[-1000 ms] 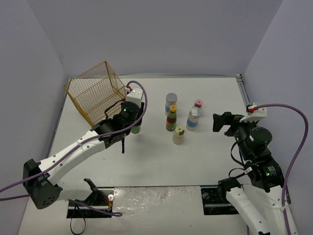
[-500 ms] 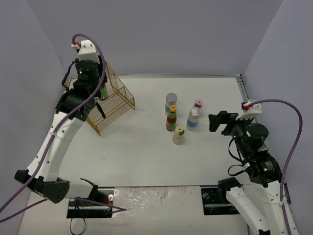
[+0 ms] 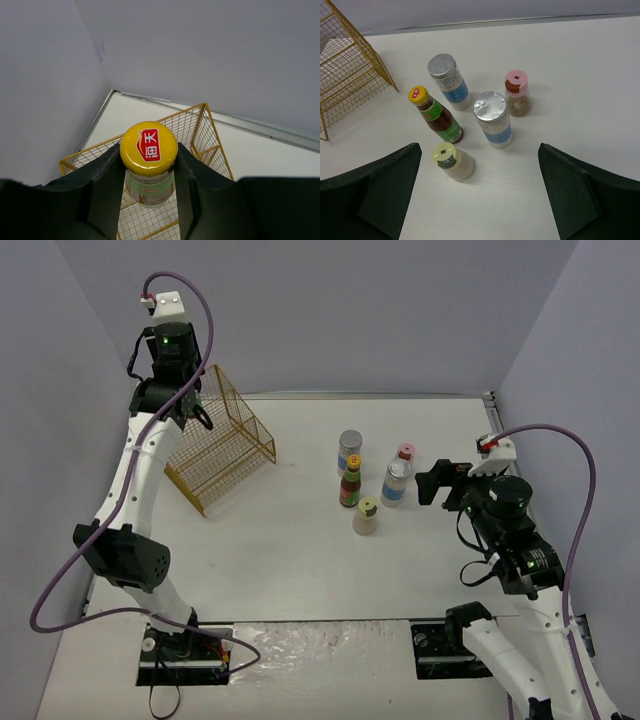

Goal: Organize the condiment bottles

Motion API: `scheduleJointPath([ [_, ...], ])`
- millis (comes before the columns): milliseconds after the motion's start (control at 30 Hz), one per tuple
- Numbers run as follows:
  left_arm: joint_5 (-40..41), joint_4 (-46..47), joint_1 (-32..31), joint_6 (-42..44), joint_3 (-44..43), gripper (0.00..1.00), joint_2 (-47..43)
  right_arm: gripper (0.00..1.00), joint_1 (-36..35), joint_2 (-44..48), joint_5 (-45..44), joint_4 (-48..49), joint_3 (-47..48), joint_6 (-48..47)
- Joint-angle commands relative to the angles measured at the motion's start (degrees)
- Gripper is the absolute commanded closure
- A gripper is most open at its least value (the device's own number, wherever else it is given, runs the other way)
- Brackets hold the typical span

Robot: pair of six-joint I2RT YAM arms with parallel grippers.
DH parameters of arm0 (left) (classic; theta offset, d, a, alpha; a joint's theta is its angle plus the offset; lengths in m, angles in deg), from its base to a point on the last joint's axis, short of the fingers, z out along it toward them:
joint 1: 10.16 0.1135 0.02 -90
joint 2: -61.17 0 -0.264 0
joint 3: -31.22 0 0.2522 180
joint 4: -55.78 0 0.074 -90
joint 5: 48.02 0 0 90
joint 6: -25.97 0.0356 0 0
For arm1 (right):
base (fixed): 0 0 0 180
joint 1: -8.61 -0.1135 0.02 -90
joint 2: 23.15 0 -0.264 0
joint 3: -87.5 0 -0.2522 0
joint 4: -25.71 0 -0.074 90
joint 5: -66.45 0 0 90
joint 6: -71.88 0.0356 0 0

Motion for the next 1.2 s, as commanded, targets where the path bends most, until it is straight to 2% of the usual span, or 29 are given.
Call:
scheduleJointPath([
  [0, -0.06, 11.66, 1.81, 0.5, -8.22, 1.0, -0.18, 0.0, -0.48, -2.07, 1.92, 3.75, 0.86, 0.63],
  [367, -0.07, 16.44, 2.73, -0.43, -9.79, 1.0, 5.02, 0.0, -0.4, -2.17, 1.65, 4.34, -0.69, 0.19],
  [900, 0.35, 25.4, 2.73, 0.49, -5.82, 1.0, 7.51, 0.0, -0.72, 0.12, 1.02, 5.09, -2.35, -0.16],
  [1167, 0.03, 25.51, 2.73, -0.71, -3.33, 1.0, 8.03, 0.0, -0.93, 0.48, 0.58, 5.31, -2.82, 0.02],
])
